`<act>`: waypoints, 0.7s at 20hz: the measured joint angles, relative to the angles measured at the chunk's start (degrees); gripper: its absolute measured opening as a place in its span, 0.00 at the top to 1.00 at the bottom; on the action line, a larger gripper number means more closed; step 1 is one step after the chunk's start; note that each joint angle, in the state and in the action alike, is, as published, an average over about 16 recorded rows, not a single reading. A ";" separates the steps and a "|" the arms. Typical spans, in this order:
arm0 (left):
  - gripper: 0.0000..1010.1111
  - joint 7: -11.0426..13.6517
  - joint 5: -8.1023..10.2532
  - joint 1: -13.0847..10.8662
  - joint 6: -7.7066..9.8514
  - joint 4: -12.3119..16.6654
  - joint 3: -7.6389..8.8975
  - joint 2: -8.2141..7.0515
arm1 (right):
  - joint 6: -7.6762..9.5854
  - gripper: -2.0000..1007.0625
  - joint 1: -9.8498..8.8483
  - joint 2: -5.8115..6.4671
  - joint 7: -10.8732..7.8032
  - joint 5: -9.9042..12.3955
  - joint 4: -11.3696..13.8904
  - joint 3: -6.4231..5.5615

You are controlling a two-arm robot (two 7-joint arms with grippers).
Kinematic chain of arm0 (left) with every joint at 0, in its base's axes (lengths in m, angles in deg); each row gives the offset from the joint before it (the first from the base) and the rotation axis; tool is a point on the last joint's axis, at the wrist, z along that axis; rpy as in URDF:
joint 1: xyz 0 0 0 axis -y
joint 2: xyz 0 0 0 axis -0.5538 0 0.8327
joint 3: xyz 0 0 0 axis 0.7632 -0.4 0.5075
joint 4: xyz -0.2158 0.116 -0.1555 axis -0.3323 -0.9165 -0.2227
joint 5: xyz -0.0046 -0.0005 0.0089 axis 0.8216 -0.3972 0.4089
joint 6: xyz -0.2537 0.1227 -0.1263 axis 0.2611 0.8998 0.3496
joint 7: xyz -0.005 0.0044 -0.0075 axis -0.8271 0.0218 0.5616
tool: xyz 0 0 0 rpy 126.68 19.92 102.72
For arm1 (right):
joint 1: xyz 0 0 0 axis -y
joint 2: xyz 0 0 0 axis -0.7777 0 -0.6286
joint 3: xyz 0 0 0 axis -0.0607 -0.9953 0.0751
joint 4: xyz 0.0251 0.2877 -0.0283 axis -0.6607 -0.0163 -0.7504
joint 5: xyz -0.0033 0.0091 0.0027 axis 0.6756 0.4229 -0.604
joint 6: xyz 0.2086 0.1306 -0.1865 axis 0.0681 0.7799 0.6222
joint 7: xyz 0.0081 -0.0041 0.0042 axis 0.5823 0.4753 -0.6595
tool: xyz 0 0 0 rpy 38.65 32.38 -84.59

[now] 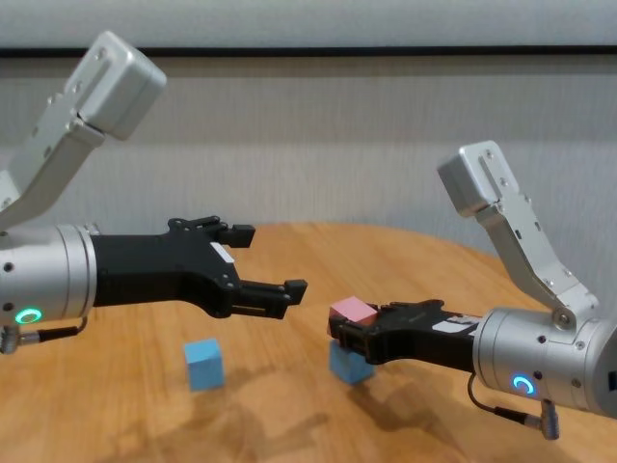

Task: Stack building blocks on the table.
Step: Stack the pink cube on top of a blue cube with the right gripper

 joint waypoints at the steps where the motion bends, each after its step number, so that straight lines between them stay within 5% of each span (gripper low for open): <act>1: 0.01 0.00 0.00 0.00 0.00 0.00 0.00 0.00 | 0.02 0.63 0.02 -0.01 0.00 -0.04 -0.02 0.01; 14: 0.01 0.00 0.00 0.00 0.00 0.00 0.00 0.00 | 0.33 0.60 0.17 0.09 0.05 -0.76 0.03 0.33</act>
